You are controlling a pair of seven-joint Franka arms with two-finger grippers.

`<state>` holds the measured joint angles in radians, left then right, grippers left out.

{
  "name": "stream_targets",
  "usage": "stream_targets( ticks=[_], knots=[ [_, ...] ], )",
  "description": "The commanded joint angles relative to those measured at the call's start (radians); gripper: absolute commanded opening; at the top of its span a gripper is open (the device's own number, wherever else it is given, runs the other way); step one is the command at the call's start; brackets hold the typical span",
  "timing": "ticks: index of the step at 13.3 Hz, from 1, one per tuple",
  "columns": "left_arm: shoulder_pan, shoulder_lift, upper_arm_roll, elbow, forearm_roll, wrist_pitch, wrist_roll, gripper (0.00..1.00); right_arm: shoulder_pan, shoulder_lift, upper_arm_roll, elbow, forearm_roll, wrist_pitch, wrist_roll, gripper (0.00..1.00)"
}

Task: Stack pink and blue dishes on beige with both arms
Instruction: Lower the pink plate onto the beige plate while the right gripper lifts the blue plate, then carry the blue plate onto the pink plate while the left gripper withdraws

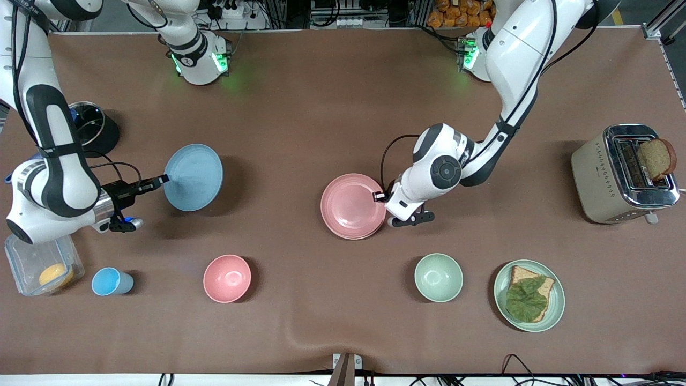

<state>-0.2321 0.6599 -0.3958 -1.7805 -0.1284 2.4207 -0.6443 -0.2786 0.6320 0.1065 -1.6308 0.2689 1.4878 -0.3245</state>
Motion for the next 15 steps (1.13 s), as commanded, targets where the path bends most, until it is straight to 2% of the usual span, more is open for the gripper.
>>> stream_targets(
  ticks=[1, 2, 3, 6, 10, 15],
  knots=[
    [-0.01, 0.012, 0.003, 0.009, 0.024, 0.017, -0.011, 0.43, 0.016, -0.014, 0.002, 0.023, 0.041, -0.02, 0.028, 0.0],
    [-0.009, 0.012, 0.003, 0.01, 0.024, 0.017, -0.011, 0.68, 0.027, -0.014, 0.002, 0.023, 0.052, -0.021, 0.03, 0.0],
    [-0.009, 0.01, 0.003, 0.012, 0.024, 0.017, -0.011, 1.0, 0.036, -0.014, 0.001, 0.023, 0.061, -0.021, 0.041, 0.0],
    [0.002, -0.018, 0.003, 0.013, 0.024, 0.011, -0.012, 1.0, 0.047, -0.015, 0.002, 0.023, 0.062, -0.029, 0.061, 0.0],
    [0.063, -0.176, 0.008, 0.012, 0.026, -0.084, -0.006, 1.0, 0.088, -0.022, 0.004, 0.106, 0.067, -0.07, 0.114, 0.0],
    [0.148, -0.382, 0.006, 0.013, 0.192, -0.276, 0.015, 1.0, 0.298, -0.06, 0.004, 0.131, 0.07, 0.003, 0.303, 0.0]
  ],
)
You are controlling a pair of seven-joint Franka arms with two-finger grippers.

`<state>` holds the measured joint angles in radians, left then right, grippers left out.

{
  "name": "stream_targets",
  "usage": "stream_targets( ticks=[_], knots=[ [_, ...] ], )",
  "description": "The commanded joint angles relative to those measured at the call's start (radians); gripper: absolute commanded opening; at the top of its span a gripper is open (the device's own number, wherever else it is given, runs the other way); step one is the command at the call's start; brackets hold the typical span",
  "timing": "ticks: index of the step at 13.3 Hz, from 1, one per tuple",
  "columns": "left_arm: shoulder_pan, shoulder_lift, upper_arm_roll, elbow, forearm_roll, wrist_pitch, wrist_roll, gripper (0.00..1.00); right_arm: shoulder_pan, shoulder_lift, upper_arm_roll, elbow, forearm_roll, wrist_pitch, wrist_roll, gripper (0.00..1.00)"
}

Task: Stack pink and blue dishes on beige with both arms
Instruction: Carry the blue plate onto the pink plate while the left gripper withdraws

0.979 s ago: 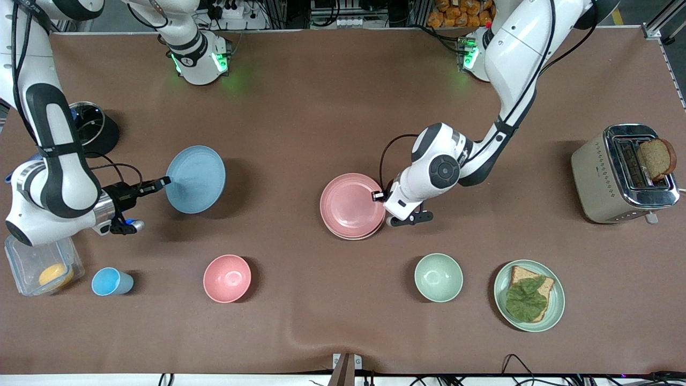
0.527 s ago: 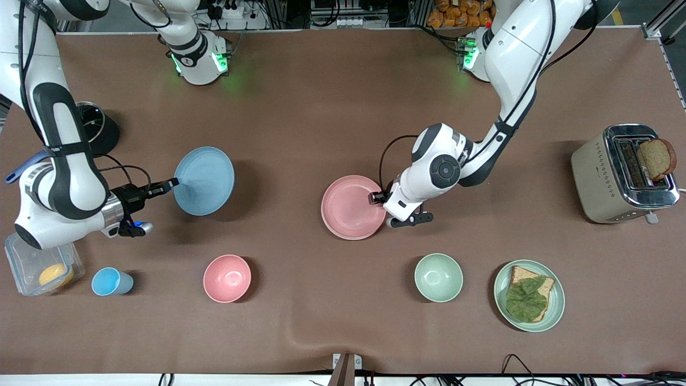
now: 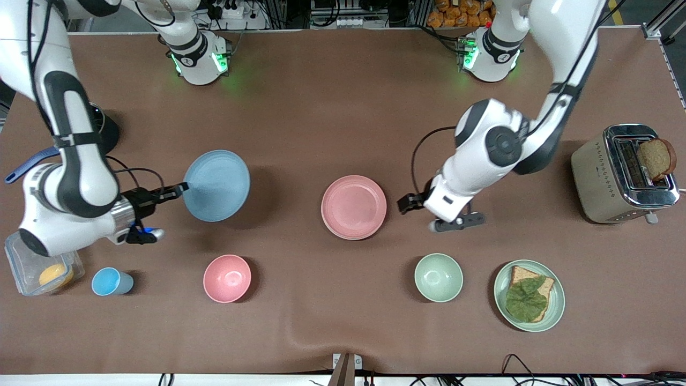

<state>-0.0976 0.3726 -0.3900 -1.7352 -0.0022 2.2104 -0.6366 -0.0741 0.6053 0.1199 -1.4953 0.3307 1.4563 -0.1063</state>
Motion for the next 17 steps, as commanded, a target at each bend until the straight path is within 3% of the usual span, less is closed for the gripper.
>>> stream_targets(
  ticks=[1, 5, 6, 8, 10, 17],
  knots=[
    [0.036, -0.134, 0.0, -0.027, 0.092, -0.107, 0.018, 1.0, 0.156, -0.033, -0.009, -0.005, 0.013, 0.077, 0.115, 0.0],
    [0.145, -0.28, 0.0, -0.004, 0.097, -0.257, 0.268, 1.0, 0.345, -0.022, -0.013, -0.014, 0.039, 0.275, 0.33, 0.0],
    [0.171, -0.3, 0.0, 0.008, 0.09, -0.288, 0.302, 1.0, 0.373, -0.001, -0.013, -0.014, 0.094, 0.333, 0.35, 0.0],
    [0.211, -0.308, -0.001, 0.054, 0.085, -0.381, 0.359, 1.0, 0.424, 0.042, -0.014, -0.019, 0.181, 0.458, 0.37, 0.0],
    [0.217, -0.308, 0.0, 0.109, 0.083, -0.46, 0.377, 1.0, 0.465, 0.079, -0.013, -0.019, 0.183, 0.585, 0.399, 0.0],
    [0.289, -0.324, -0.018, 0.186, 0.082, -0.564, 0.477, 1.0, 0.571, 0.146, -0.014, -0.048, 0.186, 0.736, 0.422, 0.0]
  ],
)
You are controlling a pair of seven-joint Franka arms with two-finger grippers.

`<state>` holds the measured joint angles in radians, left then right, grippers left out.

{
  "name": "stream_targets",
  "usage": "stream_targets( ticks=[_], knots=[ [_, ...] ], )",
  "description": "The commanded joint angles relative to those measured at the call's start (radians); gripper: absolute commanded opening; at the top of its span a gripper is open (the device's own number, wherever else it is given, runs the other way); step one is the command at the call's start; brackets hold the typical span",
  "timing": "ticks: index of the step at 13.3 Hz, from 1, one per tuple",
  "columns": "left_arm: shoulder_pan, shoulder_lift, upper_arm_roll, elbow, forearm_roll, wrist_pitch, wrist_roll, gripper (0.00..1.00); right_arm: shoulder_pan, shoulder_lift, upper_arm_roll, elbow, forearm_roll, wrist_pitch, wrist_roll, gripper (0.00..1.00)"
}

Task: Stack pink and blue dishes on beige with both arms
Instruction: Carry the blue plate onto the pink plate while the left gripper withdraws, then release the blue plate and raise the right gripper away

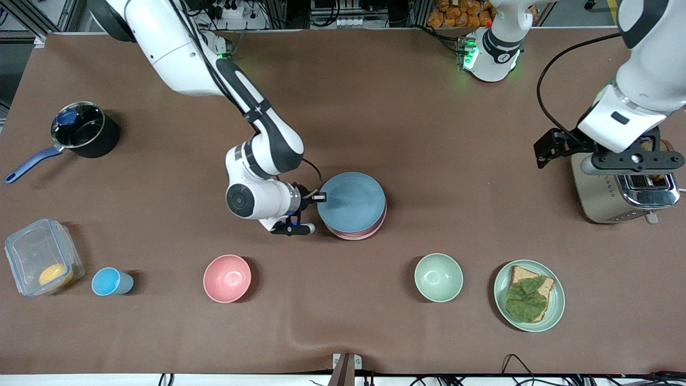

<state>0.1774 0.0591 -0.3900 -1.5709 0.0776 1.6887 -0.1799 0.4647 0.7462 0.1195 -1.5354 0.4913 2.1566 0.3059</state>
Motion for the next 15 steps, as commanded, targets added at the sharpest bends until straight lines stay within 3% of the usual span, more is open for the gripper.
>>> stream_targets(
  ticks=[1, 2, 3, 7, 9, 11, 14, 15],
  knots=[
    [0.016, -0.016, -0.016, 0.022, 0.001, -0.053, 0.023, 1.0, 0.034, 0.009, -0.014, -0.008, 0.026, 0.048, 0.021, 0.0],
    [0.016, -0.019, -0.016, 0.022, -0.004, -0.072, 0.04, 1.0, 0.034, 0.012, -0.014, -0.008, 0.026, 0.049, 0.033, 0.4],
    [0.014, -0.024, -0.004, 0.023, -0.01, -0.081, 0.059, 1.0, 0.038, 0.01, -0.014, -0.008, 0.026, 0.049, 0.044, 0.98],
    [-0.074, -0.035, 0.149, 0.025, -0.016, -0.081, 0.128, 1.0, 0.022, -0.045, -0.052, 0.021, -0.019, -0.023, 0.065, 1.0],
    [-0.118, -0.036, 0.206, 0.025, -0.016, -0.081, 0.138, 1.0, 0.022, -0.08, -0.116, 0.058, -0.084, -0.098, 0.065, 1.0],
    [-0.118, -0.038, 0.212, 0.025, -0.016, -0.081, 0.151, 1.0, 0.022, -0.122, -0.141, 0.118, -0.219, -0.193, 0.064, 1.0],
    [-0.118, -0.038, 0.212, 0.025, -0.024, -0.083, 0.146, 1.0, 0.022, -0.226, -0.141, 0.127, -0.542, -0.23, 0.061, 1.0],
    [-0.118, -0.038, 0.214, 0.025, -0.05, -0.087, 0.145, 1.0, 0.02, -0.258, -0.142, 0.133, -0.584, -0.271, 0.055, 1.0]
  ],
)
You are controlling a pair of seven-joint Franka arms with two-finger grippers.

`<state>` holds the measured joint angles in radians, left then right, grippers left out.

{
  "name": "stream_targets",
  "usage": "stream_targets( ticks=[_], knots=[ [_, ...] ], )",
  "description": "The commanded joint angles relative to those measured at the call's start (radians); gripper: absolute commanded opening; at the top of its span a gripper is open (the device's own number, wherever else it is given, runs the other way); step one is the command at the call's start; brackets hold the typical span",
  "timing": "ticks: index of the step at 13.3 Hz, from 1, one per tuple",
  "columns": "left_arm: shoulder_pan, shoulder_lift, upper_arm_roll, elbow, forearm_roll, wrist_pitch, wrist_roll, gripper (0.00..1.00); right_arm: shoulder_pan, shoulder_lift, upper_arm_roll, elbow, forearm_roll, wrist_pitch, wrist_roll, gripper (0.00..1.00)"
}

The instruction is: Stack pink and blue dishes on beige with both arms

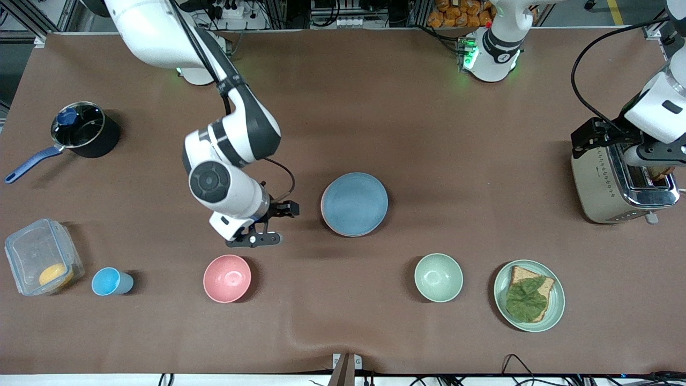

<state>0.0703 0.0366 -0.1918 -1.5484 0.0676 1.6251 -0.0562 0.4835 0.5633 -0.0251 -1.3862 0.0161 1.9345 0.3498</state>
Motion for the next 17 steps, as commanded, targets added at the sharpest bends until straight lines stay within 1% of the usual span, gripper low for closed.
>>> stream_targets(
  ticks=[1, 2, 3, 4, 6, 8, 11, 14, 17],
  knots=[
    [-0.01, -0.014, 0.017, 0.002, -0.052, -0.024, 0.021, 1.0, -0.006, -0.095, 0.002, -0.008, -0.119, -0.102, 0.011, 1.0],
    [-0.01, -0.012, 0.017, 0.002, -0.052, -0.027, 0.019, 1.0, -0.031, -0.141, -0.002, -0.008, -0.11, -0.109, 0.015, 1.0],
    [-0.01, -0.012, 0.017, 0.002, -0.052, -0.036, 0.019, 1.0, -0.087, -0.178, 0.007, -0.008, -0.102, -0.109, 0.009, 1.0],
    [-0.01, -0.014, 0.017, 0.004, -0.052, -0.042, 0.019, 1.0, -0.148, -0.239, 0.026, -0.016, -0.1, -0.12, -0.006, 1.0],
    [-0.01, -0.011, 0.017, 0.019, -0.054, -0.059, 0.015, 1.0, -0.251, -0.348, 0.034, -0.054, -0.076, -0.196, -0.055, 1.0],
    [-0.013, -0.011, 0.018, 0.024, -0.054, -0.074, 0.01, 1.0, -0.352, -0.434, 0.033, -0.106, -0.036, -0.227, -0.144, 1.0],
    [-0.014, -0.009, 0.018, 0.024, -0.052, -0.074, 0.01, 1.0, -0.452, -0.597, 0.033, -0.27, -0.036, -0.226, -0.394, 1.0],
    [-0.012, -0.011, 0.018, 0.022, -0.051, -0.074, 0.018, 1.0, -0.511, -0.626, 0.033, -0.278, -0.019, -0.284, -0.417, 1.0],
    [-0.01, -0.011, 0.018, 0.022, -0.041, -0.074, 0.026, 1.0, -0.539, -0.619, 0.033, -0.277, -0.019, -0.301, -0.42, 1.0]
  ],
)
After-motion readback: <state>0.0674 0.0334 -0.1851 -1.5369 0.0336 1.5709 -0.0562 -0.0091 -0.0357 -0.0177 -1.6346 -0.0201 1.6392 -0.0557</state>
